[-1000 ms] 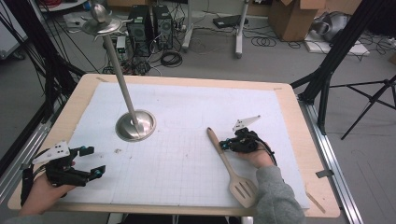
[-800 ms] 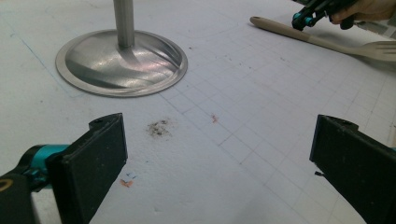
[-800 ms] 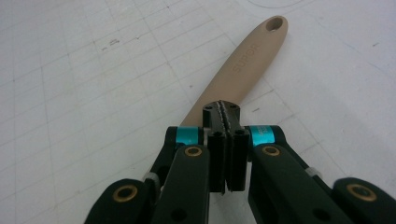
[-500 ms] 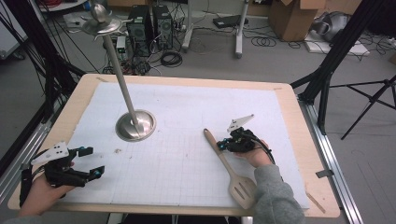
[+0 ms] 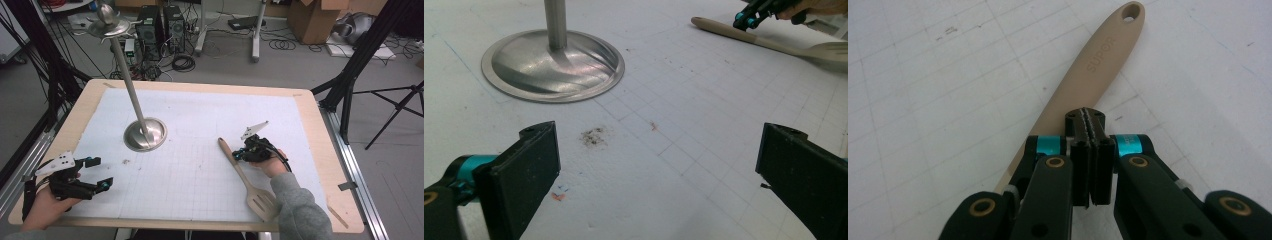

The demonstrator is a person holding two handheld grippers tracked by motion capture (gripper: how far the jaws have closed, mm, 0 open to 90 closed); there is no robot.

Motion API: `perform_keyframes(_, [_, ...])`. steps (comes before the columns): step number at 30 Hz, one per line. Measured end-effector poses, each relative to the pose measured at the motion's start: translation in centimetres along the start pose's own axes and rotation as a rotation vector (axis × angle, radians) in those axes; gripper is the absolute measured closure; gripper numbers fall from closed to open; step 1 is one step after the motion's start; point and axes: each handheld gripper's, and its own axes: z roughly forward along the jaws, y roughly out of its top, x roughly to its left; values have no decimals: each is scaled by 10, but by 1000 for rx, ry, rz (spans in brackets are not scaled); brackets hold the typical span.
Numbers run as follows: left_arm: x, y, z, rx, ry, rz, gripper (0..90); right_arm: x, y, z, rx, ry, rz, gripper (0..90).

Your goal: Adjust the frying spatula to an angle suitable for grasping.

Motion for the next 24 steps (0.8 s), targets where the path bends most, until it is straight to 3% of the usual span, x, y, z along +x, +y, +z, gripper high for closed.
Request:
perform_keyframes(9, [1,-1,0,6,0,4,44,1,3,3,-13,-4,0,900])
perform_keyframes(14, [1,-1,0,7,0,2,44,4,8,6,-18,6,-49,900])
perform_keyframes(18, [1,-1,0,7,1,0,45,5,9,6,-13,6,-55,900])
perform_keyframes(24, [1,-1,-1,4,1,0,44,11,19,11,20,21,-103,900])
